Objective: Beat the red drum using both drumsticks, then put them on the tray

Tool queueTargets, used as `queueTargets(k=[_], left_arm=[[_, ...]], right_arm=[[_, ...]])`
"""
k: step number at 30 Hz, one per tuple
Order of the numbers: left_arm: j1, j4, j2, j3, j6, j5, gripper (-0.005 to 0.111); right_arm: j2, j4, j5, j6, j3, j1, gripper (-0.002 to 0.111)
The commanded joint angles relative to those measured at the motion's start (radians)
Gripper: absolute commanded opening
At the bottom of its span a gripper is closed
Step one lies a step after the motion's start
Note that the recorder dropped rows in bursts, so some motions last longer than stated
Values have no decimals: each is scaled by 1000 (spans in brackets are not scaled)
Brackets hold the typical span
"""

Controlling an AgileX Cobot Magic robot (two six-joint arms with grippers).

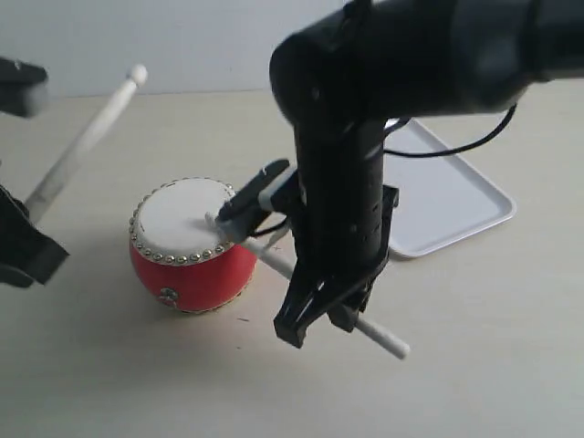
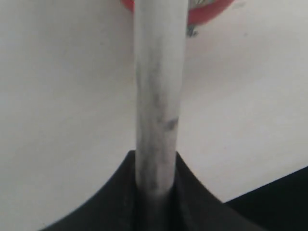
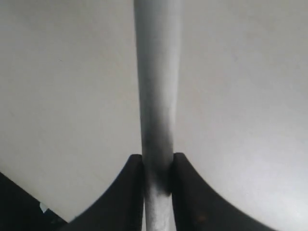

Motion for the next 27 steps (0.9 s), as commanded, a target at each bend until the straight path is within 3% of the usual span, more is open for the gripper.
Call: queueTargets(k=[1, 4, 7, 9, 11, 18, 24, 27], left_arm=[[-5, 0, -122, -7, 3, 21, 0], [-5, 0, -106, 68, 3, 21, 0], [-5, -4, -43, 185, -11, -74, 0], [-5, -11, 67, 305, -31, -201, 0], [-5, -22, 176, 344, -31, -221, 0], [-5, -23, 283, 277, -27, -178, 0], [-5, -24, 171, 123, -27, 12, 0], [-5, -24, 74, 36, -27, 21, 0]], right_arm=[[51, 3, -14, 1, -21, 2, 0], [-28, -10, -6, 4, -61, 2, 0], [-128, -1, -6, 4, -109, 2, 0], [-248, 18, -6, 7, -148, 2, 0], [-335, 18, -6, 7, -164, 2, 0], [-375, 18, -6, -9, -135, 2, 0], [-206, 18, -31, -22, -13, 2, 0], [-51, 31, -39, -22, 2, 2, 0]])
